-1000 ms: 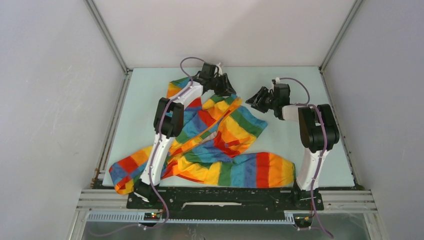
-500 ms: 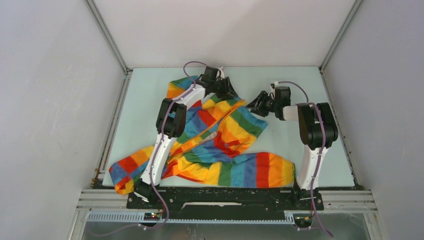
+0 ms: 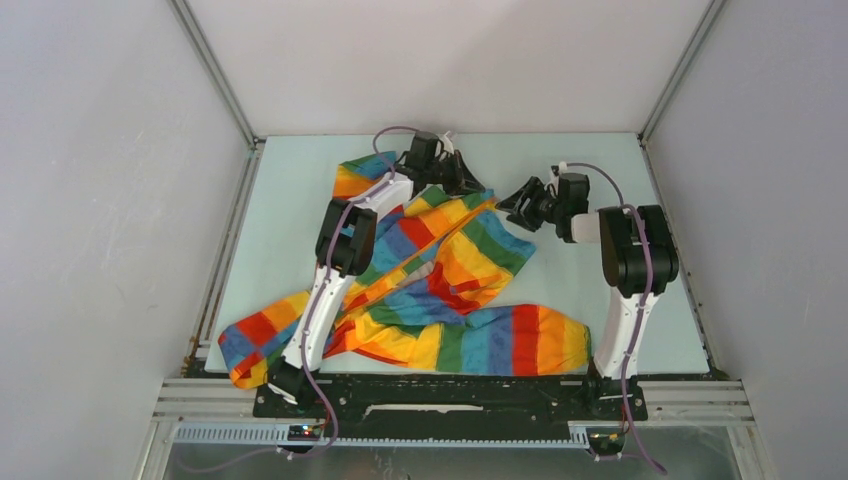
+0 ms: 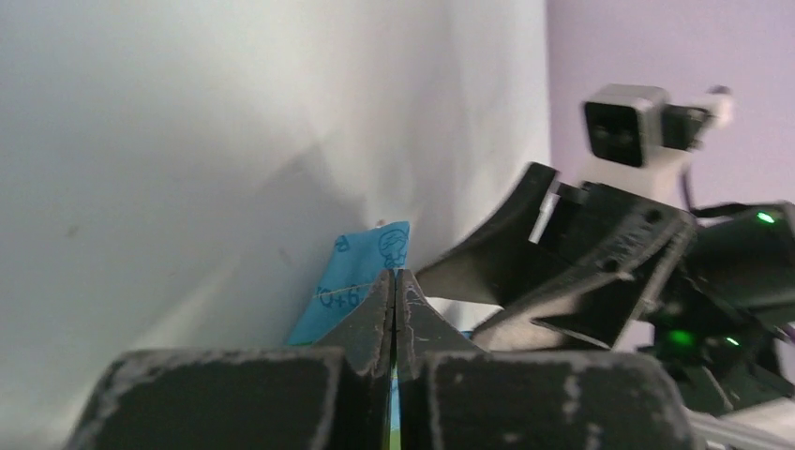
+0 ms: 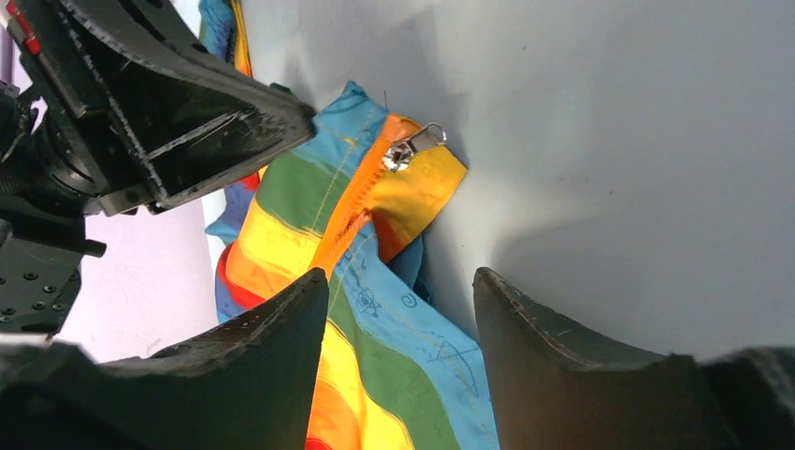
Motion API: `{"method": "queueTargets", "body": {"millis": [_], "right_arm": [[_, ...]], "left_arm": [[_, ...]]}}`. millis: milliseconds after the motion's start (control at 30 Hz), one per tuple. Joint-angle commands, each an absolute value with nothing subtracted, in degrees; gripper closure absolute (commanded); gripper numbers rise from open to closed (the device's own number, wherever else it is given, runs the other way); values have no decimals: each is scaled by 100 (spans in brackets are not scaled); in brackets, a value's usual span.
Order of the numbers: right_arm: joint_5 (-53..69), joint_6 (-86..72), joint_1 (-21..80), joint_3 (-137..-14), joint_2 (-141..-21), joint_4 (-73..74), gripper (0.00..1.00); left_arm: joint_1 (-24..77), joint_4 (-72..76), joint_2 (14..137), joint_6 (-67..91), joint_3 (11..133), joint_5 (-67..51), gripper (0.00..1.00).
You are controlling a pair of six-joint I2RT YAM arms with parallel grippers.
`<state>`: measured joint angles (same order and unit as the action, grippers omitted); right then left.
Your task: Zip up the jacket
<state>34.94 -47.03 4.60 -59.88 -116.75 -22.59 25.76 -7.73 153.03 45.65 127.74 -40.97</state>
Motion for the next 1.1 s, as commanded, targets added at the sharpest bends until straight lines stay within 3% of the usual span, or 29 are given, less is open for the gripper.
{"method": "queueTargets", "body": {"millis": [0, 300, 567, 733, 900, 1067], "right_arm": [[3775, -5175, 372, -5896, -11838, -3349, 37], [4336, -6533, 256, -5998, -12610, -5459, 31], [4400, -5779, 173, -6226, -12543, -4777, 27], [4392, -5193, 149, -6436, -12449, -4163, 29], [4817, -5154, 80, -6780, -12682, -4264, 42], [5110, -5470, 123, -6843, -12852, -4820, 40]], "left_arm": [[2525, 424, 15068, 5210, 12636, -4789, 100], [2472, 1108, 14675, 5388, 11848, -5213, 100], [2426, 1441, 14437, 5471, 11516, -5417, 100], [2417, 1474, 14397, 5495, 11466, -5460, 100], [2419, 1494, 14350, 5494, 11406, -5514, 100], [2408, 1491, 14365, 5504, 11410, -5512, 100]]}}
